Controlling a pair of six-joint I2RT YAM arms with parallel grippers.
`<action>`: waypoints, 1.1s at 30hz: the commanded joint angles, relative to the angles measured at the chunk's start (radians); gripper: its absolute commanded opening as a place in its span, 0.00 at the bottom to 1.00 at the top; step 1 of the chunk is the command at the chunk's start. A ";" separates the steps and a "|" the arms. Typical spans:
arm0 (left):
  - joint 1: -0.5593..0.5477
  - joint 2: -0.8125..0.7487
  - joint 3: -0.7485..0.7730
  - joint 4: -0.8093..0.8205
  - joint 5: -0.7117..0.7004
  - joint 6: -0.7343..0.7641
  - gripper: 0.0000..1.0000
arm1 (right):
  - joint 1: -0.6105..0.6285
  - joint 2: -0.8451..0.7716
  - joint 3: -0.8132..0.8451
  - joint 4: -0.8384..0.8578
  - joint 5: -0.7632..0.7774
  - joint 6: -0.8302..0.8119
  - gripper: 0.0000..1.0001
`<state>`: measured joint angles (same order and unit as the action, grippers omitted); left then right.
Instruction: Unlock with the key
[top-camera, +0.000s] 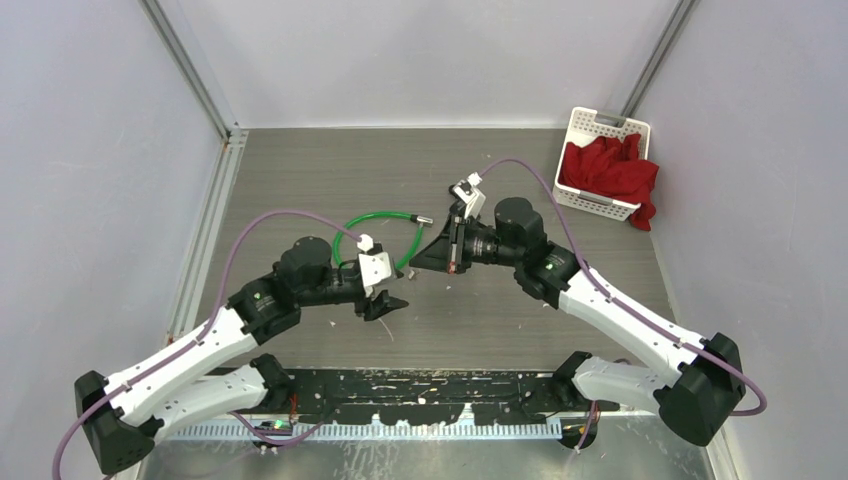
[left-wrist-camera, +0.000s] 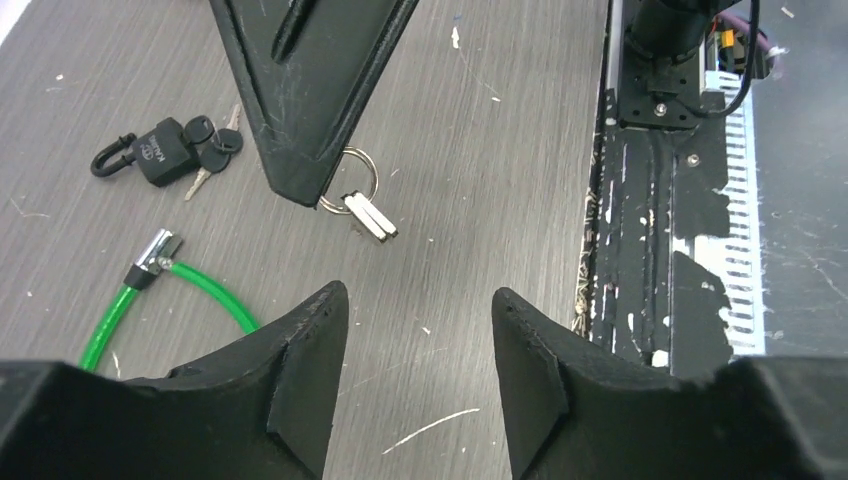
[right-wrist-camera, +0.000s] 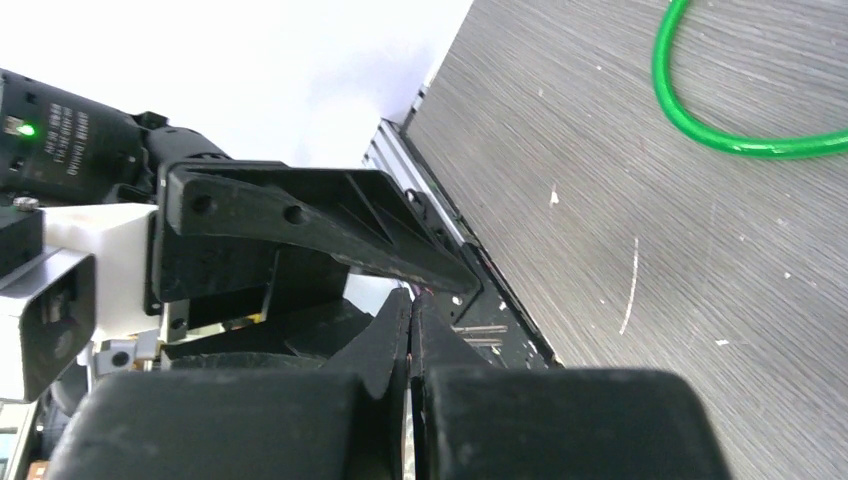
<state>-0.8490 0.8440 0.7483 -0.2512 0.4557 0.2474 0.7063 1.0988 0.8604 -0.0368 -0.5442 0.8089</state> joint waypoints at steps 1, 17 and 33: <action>0.000 -0.004 0.036 0.095 0.028 -0.082 0.55 | 0.010 -0.028 0.029 0.125 -0.036 0.074 0.01; 0.032 0.037 0.058 0.188 0.025 -0.007 0.49 | 0.024 -0.011 0.007 0.215 -0.084 0.153 0.01; 0.056 -0.020 0.074 0.098 0.096 0.038 0.00 | 0.023 -0.038 -0.006 0.147 -0.032 0.093 0.01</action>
<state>-0.7971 0.8574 0.7792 -0.1535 0.5301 0.2726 0.7254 1.0946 0.8413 0.1024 -0.5983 0.9375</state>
